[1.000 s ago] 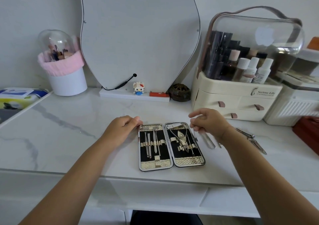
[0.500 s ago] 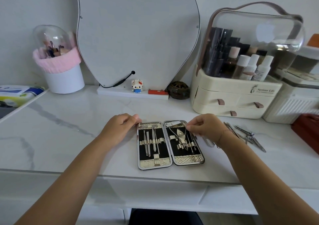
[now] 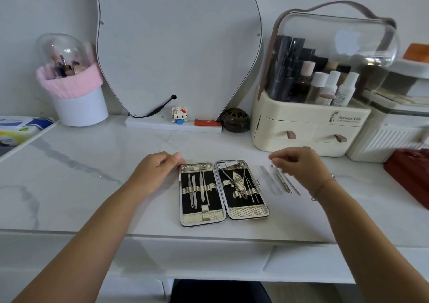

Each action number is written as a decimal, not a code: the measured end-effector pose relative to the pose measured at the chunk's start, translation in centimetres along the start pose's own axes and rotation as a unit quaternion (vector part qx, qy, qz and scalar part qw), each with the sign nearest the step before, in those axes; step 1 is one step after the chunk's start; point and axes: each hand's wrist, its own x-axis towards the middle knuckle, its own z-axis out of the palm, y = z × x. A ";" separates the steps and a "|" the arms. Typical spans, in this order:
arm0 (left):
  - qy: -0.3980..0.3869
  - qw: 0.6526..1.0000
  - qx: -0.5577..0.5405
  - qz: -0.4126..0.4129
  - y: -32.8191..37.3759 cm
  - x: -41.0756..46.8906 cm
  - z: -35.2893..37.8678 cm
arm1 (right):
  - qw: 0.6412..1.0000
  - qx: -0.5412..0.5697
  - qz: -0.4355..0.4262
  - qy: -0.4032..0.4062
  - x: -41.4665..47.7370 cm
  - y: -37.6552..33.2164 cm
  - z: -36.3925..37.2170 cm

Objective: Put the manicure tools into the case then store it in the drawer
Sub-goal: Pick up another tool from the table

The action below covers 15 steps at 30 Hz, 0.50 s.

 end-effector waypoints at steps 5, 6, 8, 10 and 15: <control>0.003 1.000 -0.009 -0.001 -0.1 0.1 0.0 | 0.993 -0.095 0.066 0.005 -0.3 2.5 -1.7; 0.003 1.000 -0.009 0.000 -0.1 0.1 0.0 | 0.992 -0.108 0.069 -0.003 -0.4 2.8 -1.4; 0.003 1.000 -0.010 0.000 -0.1 0.1 0.1 | 0.989 -0.126 0.074 0.000 -0.3 3.2 -1.1; 0.005 1.000 -0.011 -0.001 -0.1 0.1 0.1 | 0.986 -0.146 0.082 0.008 -0.1 3.6 -0.9; 0.004 1.000 -0.013 0.000 -0.2 0.0 0.0 | 0.987 -0.142 0.079 0.013 -0.1 3.3 -0.3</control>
